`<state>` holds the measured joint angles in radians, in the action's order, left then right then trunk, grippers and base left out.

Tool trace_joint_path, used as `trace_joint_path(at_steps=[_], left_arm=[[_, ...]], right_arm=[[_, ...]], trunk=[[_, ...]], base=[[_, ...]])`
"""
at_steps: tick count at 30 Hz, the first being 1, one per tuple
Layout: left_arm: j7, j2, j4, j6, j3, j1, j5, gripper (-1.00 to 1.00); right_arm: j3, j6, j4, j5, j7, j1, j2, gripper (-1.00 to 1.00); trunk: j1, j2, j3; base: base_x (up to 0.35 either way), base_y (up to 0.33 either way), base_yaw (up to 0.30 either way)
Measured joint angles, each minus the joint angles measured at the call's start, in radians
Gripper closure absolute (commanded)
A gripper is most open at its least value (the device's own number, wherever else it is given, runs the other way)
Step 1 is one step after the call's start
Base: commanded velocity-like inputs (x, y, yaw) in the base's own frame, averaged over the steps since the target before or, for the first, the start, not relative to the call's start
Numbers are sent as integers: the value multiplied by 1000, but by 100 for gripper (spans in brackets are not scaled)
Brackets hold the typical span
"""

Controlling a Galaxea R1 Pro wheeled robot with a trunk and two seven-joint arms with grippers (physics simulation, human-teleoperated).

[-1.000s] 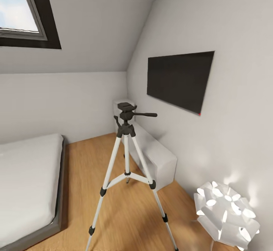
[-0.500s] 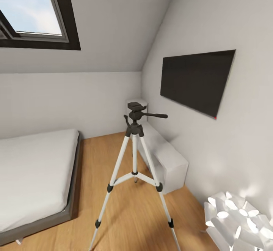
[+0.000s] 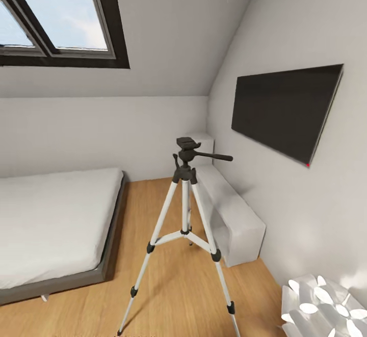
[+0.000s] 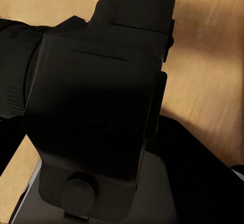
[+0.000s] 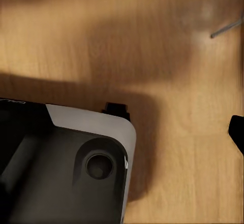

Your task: Attach the digital camera to the camera tripod in the bedroom.

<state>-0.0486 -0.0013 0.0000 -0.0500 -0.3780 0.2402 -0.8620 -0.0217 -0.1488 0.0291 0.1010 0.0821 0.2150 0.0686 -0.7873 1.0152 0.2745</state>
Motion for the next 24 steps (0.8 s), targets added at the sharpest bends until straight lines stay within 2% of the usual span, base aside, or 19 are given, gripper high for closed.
trace_joint_path(at_steps=[14,19,24], left_arm=[[0,0,0,0,0,0,0,100],[0,0,0,0,0,0,0,100],[0,1,0,0,0,0,0,100]], right_arm=[[0,-1,0,0,0,0,0,-100],[0,-1,0,0,0,0,0,-100],[1,4,0,-2,0,0,0,-100]], trunk=[[0,0,0],[0,0,0],[0,0,0]], base=[[0,-256,266],[0,-239,90],[0,-79,14]])
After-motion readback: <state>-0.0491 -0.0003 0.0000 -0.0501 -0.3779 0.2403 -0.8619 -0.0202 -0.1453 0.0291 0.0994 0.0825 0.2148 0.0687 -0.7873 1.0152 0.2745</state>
